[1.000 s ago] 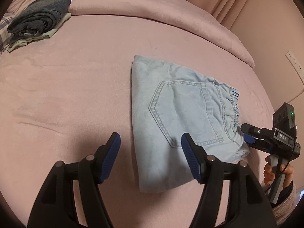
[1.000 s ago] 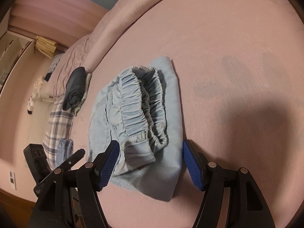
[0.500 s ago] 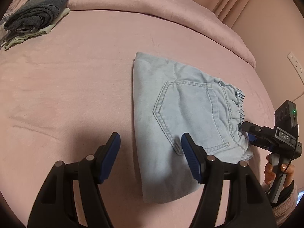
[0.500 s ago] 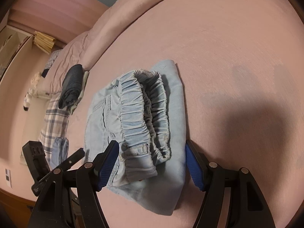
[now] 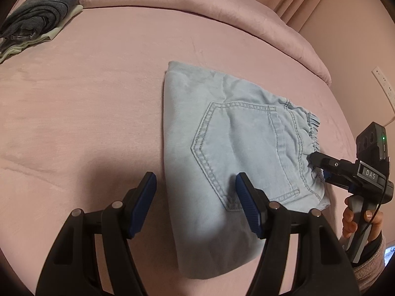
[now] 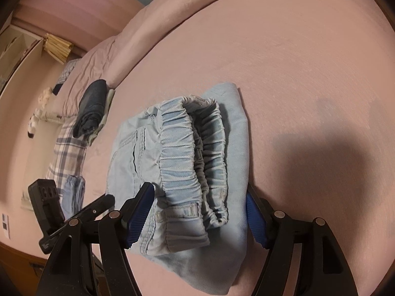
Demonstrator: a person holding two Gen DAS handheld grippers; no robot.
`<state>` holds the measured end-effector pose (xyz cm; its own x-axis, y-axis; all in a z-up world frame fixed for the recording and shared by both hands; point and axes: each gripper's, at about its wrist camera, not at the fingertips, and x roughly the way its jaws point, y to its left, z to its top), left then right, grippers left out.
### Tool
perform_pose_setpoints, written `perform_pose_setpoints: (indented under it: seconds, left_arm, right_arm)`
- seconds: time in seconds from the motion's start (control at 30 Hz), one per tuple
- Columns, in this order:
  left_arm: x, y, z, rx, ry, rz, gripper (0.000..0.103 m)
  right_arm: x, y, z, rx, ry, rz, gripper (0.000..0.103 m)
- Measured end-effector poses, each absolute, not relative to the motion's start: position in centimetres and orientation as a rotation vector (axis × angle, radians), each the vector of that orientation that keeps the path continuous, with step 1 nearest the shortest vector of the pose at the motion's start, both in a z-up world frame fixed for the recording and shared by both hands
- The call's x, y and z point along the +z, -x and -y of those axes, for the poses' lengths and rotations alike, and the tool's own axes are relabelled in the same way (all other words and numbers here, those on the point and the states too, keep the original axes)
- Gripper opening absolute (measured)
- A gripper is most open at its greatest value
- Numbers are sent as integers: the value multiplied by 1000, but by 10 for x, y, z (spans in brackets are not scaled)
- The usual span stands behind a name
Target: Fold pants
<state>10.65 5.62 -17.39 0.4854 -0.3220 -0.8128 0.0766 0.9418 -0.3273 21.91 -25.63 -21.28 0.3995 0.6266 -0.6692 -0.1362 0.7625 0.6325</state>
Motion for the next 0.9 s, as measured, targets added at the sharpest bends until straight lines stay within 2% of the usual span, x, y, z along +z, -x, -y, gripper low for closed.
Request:
perform_pose_setpoints:
  seconds: [0.9]
  left_arm:
    - [-178, -121, -56, -285, 293, -1052, 67]
  right_arm:
    - [-212, -231, 251, 521, -510, -1060, 77]
